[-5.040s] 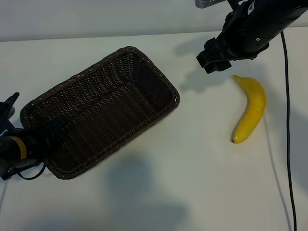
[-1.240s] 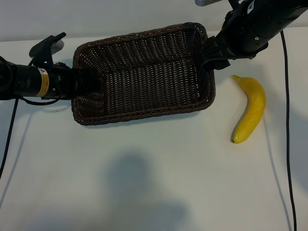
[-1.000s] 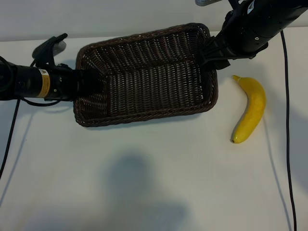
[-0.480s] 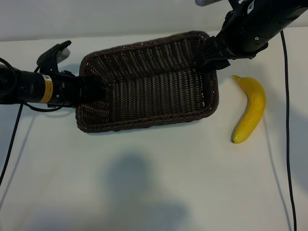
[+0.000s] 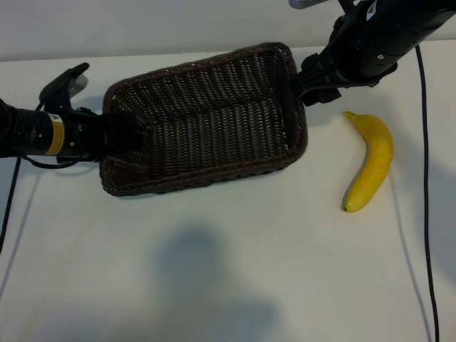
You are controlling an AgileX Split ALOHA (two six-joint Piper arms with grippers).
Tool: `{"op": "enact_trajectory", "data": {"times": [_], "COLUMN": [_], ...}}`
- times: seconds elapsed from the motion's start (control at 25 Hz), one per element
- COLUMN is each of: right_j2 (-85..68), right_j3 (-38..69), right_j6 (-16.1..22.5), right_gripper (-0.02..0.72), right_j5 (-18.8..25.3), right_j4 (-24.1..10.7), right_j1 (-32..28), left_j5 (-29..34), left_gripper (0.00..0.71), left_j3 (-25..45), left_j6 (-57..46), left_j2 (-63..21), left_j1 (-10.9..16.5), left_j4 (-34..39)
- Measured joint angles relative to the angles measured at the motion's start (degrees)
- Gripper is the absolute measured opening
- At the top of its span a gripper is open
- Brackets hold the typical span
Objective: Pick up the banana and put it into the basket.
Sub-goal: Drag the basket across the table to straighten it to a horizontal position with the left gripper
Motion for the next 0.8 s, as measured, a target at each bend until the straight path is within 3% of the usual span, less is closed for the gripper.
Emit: {"op": "enact_trajectory", "data": {"times": [0.36,0.6,0.68,0.8], "right_j2": [0.0,0.0,0.0,0.0], "right_j3": [0.0,0.0,0.0,0.0], "right_j6": [0.0,0.0,0.0,0.0], "right_gripper": [0.605,0.605,0.605,0.605], "right_j5": [-0.6,-0.6,-0.6,-0.6], "right_j4": [-0.1,-0.1,-0.1,-0.1], "right_j1": [0.0,0.0,0.0,0.0], "left_j5": [-3.1,-6.8,-7.4,-7.8], "left_gripper": [0.186,0.551,0.608,0.613], "left_j3": [0.0,-0.1,-0.1,-0.1], "left_j6": [0.0,0.0,0.0,0.0], "left_j2": [0.0,-0.2,-0.3,-1.6], "left_j1": [0.0,0.0,0.0,0.0], "left_j4": [0.0,-0.3,-0.4,-0.4]}}
